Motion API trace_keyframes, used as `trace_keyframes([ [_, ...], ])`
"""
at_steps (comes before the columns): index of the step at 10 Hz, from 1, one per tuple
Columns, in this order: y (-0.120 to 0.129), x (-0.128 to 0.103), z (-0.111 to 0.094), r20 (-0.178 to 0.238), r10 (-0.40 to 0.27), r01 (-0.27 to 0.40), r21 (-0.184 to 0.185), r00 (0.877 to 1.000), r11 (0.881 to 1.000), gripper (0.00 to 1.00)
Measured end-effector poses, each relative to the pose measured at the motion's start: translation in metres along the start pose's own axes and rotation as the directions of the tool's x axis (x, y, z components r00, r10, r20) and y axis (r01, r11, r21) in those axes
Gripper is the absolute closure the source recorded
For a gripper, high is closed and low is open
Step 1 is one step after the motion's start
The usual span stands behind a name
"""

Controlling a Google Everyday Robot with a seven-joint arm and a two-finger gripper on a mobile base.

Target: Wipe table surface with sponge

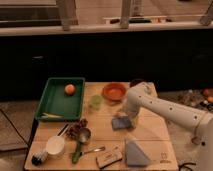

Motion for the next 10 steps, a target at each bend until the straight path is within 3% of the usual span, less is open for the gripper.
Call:
trace_keyframes([
  [4,0.004,-0.007,0.001,0.007,0.023,-0.022,-0.038,1.0,0.999,0.2],
  [7,0.004,-0.018,0.002,0.016,0.028,-0.027,-0.046,0.999,0.999,0.23],
  [10,0.001,-0.025,0.003,0.022,0.028,-0.027,-0.036,0.999,0.999,0.53],
])
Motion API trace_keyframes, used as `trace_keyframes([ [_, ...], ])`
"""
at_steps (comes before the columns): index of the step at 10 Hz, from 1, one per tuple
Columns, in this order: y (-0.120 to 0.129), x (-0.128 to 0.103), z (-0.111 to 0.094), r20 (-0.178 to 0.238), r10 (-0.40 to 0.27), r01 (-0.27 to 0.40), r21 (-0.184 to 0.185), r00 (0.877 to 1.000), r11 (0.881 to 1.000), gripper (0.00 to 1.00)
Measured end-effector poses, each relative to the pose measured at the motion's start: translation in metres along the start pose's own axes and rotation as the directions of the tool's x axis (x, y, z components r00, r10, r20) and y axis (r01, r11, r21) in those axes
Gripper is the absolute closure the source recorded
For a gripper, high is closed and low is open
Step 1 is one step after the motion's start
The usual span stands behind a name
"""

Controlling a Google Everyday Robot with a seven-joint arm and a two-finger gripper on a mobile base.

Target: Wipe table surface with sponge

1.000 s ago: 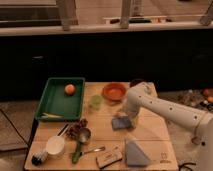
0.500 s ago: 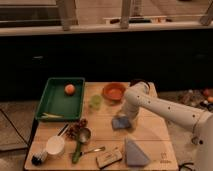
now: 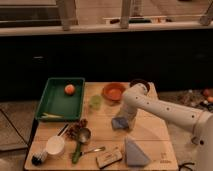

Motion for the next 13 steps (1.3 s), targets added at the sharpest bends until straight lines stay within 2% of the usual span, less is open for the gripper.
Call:
trace_keyframes([
  [1,-0.001,-0.001,0.0,0.001,0.001,-0.001,0.001,1.0,1.0,0.59],
  [2,-0.002,0.0,0.0,0.001,0.004,-0.004,0.004,1.0,1.0,0.73],
  [5,-0.003,0.006,-0.006,-0.008,0.023,-0.023,0.011,1.0,1.0,0.99],
  [7,-0.003,0.012,-0.009,-0.016,0.036,-0.036,0.011,0.999,0.999,1.0],
  [11,0.0,0.045,-0.016,-0.041,0.091,-0.09,0.018,0.995,0.996,1.0],
  [13,-0.013,0.05,-0.017,-0.041,0.052,-0.051,0.023,0.998,0.998,1.0],
])
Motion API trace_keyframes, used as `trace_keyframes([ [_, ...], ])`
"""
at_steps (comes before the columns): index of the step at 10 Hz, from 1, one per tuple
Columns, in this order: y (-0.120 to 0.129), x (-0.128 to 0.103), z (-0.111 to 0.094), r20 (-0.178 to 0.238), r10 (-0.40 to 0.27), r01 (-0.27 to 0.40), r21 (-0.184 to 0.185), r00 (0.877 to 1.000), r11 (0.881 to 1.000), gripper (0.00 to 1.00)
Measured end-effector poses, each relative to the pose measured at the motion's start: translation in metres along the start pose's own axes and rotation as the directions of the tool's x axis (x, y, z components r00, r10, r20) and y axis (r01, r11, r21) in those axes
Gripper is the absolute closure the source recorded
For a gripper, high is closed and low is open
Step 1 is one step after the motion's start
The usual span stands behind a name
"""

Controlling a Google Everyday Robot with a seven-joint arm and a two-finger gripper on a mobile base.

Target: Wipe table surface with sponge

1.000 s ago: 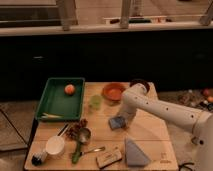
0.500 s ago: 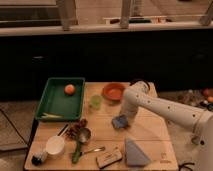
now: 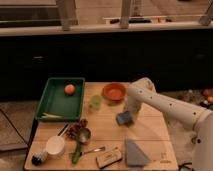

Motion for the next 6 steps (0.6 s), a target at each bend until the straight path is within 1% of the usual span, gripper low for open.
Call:
trace_keyframes([
  [1,-0.005,-0.004,0.0,0.005,-0.031,0.031,0.0,0.999,1.0,1.0],
  [2,-0.017,-0.018,0.001,0.018,-0.114,0.114,0.007,0.993,0.994,1.0],
  [3,-0.025,-0.028,0.001,0.027,-0.186,0.186,0.014,0.982,0.982,1.0],
  [4,-0.025,-0.038,0.002,0.038,-0.268,0.267,0.01,0.963,0.964,1.0],
  [5,-0.022,-0.049,0.003,0.049,-0.34,0.34,0.004,0.939,0.94,1.0],
  [6,-0.014,-0.063,0.006,0.065,-0.424,0.426,-0.014,0.903,0.905,1.0],
])
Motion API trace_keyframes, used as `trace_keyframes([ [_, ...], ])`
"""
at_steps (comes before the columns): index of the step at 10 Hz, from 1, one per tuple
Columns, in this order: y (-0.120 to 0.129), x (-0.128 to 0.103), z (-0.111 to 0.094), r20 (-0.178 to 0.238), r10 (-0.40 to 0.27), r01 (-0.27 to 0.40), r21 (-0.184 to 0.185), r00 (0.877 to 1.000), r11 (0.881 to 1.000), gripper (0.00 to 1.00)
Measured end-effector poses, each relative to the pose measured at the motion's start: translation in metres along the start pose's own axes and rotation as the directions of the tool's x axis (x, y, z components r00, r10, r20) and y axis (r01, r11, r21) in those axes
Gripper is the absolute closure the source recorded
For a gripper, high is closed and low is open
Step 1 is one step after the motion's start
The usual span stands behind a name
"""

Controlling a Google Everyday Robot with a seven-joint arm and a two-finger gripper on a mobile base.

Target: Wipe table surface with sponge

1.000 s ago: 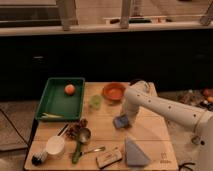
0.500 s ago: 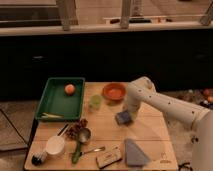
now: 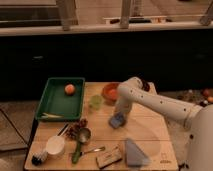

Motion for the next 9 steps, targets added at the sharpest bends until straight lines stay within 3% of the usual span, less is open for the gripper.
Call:
trace_keyframes([
  [2,0.009,-0.014,0.003,0.016,-0.091,0.092,-0.035,0.996,0.995,1.0],
  [3,0.02,-0.014,0.002,0.018,-0.097,0.098,-0.05,0.995,0.994,1.0],
  [6,0.059,0.005,-0.015,-0.01,-0.072,0.072,-0.064,0.997,0.995,1.0],
  [9,0.064,0.034,-0.024,-0.048,-0.061,0.058,-0.063,0.997,0.996,1.0],
])
